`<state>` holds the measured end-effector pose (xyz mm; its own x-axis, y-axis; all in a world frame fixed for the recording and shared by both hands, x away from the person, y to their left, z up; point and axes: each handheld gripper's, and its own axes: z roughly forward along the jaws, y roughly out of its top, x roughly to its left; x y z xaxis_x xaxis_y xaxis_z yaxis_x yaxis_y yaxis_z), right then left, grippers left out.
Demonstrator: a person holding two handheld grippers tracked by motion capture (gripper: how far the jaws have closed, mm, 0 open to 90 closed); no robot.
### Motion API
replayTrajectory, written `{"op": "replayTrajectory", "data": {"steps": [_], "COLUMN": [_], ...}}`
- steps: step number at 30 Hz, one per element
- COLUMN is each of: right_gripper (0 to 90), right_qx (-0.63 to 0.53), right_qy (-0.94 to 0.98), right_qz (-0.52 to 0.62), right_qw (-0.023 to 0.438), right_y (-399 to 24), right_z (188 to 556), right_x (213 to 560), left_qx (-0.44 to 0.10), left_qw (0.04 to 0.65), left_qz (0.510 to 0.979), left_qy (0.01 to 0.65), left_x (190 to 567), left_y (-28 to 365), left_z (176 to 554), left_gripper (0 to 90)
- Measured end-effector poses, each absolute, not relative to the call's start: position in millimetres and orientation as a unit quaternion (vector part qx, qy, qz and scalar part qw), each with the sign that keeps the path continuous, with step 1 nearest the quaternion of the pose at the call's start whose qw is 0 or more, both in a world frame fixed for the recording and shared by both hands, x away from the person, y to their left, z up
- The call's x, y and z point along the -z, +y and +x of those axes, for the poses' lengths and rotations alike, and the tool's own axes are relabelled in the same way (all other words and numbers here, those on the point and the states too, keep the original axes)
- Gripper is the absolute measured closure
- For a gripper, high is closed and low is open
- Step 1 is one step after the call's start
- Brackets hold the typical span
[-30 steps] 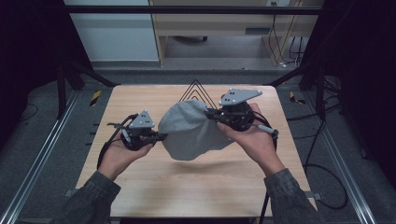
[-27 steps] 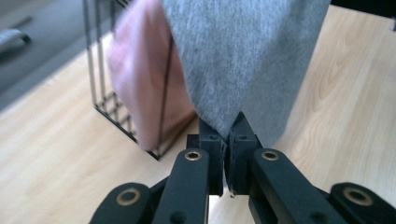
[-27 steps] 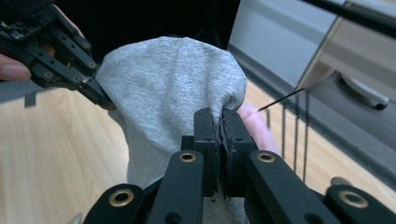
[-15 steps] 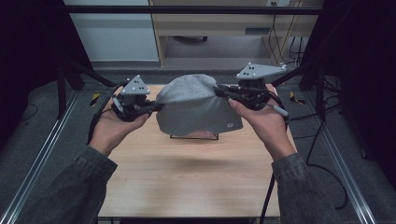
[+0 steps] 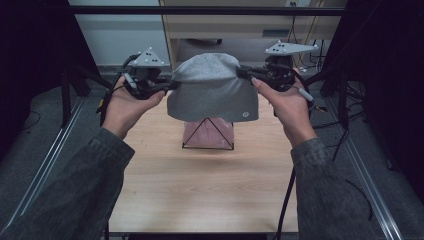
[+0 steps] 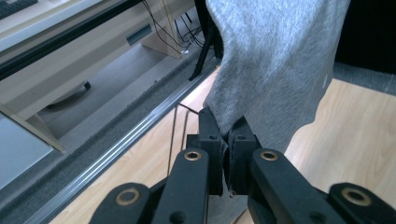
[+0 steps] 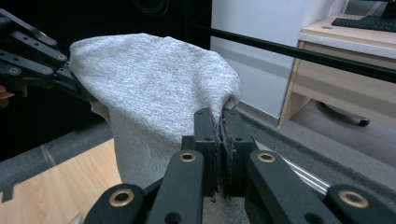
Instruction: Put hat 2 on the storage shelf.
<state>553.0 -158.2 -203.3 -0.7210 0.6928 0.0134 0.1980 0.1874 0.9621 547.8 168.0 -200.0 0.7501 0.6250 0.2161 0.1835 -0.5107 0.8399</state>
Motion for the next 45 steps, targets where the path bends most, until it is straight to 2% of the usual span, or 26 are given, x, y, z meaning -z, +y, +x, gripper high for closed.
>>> {"op": "replayTrajectory", "data": {"steps": [9, 12, 22, 45], "right_gripper": [86.9, 86.8, 86.7, 86.7], "right_qx": [-0.567, -0.561, -0.541, -0.522], "right_qy": [0.728, 0.729, 0.736, 0.741], "right_qz": [0.315, 0.328, 0.353, 0.364], "right_qw": [0.222, 0.215, 0.204, 0.214], "right_y": [-156.2, -155.4, -155.7, -153.3], "right_z": [595.1, 614.8, 641.7, 650.8], "right_x": [199.0, 209.2, 227.5, 247.8], "left_qx": [-0.280, -0.281, -0.264, -0.285], "left_qw": [0.429, 0.423, 0.415, 0.403], "left_qz": [0.822, 0.823, 0.829, 0.823], "left_qy": [0.248, 0.253, 0.265, 0.282], "left_x": [192.6, 198.6, 216.1, 239.0], "left_y": [163.9, 162.6, 158.9, 152.2], "left_z": [582.7, 596.9, 624.4, 640.5], "left_gripper": [87.1, 87.1, 87.1, 87.0]}}
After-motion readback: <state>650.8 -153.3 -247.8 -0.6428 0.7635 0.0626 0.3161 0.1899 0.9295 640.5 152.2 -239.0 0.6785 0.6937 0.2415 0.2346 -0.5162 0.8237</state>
